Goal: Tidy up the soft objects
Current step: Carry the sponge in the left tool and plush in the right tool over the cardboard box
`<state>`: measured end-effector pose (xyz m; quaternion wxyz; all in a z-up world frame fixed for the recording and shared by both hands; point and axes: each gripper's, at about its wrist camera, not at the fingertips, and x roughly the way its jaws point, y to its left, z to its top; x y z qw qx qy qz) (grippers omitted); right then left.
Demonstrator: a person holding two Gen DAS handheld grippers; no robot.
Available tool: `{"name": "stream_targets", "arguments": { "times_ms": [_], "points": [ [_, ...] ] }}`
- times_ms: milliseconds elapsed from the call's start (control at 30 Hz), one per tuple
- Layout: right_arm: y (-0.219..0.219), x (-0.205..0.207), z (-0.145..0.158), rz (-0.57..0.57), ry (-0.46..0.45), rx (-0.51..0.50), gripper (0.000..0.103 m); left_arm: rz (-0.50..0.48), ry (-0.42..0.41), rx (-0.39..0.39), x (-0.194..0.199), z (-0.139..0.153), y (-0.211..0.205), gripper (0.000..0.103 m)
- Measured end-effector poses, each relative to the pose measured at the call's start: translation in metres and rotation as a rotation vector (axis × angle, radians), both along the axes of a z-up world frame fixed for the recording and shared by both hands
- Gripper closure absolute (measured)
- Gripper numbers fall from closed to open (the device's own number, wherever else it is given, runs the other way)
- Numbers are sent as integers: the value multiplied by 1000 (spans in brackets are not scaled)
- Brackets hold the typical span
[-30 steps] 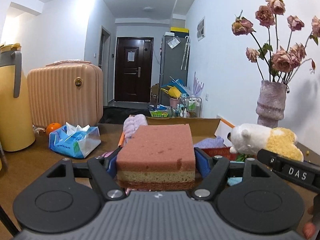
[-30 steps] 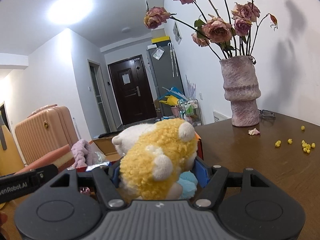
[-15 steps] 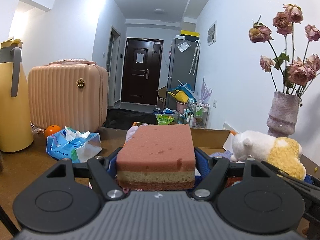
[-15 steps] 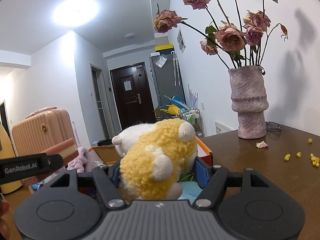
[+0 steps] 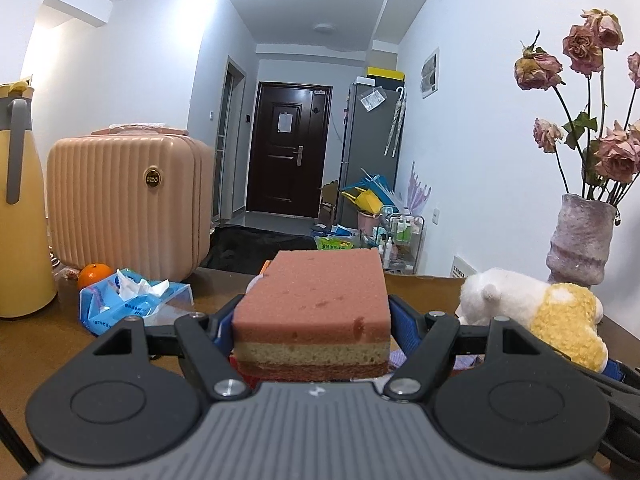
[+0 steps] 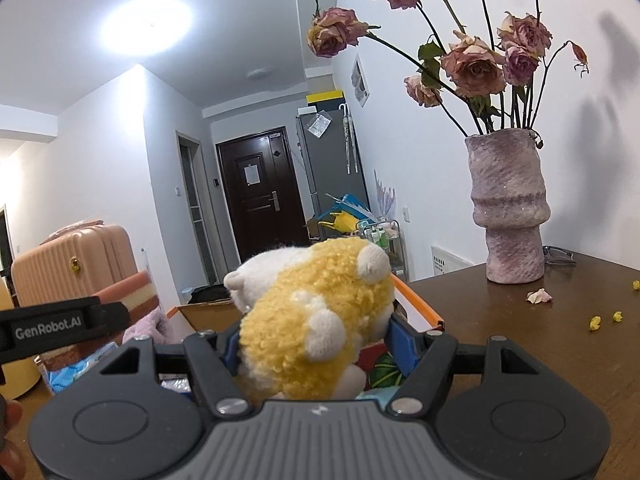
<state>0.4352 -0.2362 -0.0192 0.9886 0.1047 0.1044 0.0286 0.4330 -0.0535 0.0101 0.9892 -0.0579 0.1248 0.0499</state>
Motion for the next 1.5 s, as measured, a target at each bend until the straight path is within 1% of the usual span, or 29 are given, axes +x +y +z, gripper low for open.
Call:
{"name": "stream_targets", "arguments": {
  "times_ms": [733,967,1500],
  "points": [
    [7,50,1,-23,2,18,34,-2,-10,0,44,0,0,28],
    [10,65,0,-21,4,16,34,-8,-4,2,63,-1,1,28],
    [14,97,-4,-14,18,6,34,-15,-3,14,92,-3,2,28]
  ]
}}
